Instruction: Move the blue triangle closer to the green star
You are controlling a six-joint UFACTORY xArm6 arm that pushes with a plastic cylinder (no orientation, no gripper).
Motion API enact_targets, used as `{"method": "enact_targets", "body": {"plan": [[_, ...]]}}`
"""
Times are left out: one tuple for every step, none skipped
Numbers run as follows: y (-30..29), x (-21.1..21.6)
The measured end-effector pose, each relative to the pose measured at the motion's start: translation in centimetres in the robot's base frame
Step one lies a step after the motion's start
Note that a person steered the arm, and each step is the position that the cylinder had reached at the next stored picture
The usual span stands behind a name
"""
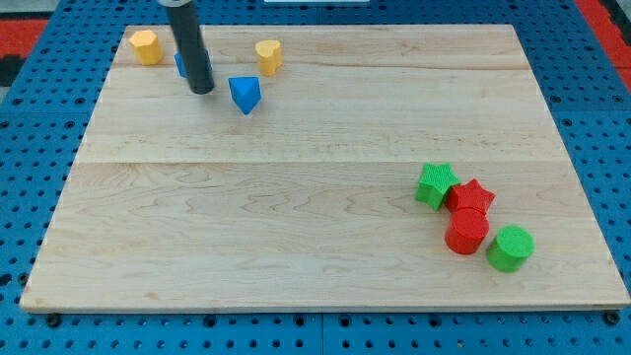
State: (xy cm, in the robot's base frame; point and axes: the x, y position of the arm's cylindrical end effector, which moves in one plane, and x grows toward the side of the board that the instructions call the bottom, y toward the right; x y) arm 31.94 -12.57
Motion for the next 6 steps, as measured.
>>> {"method": "enact_targets", "body": {"plan": [[9.2,0.6],[13.3,4.6],[17.3,14.0],[18.5,16.9],[15.7,16.9],[17.2,18.0]]}}
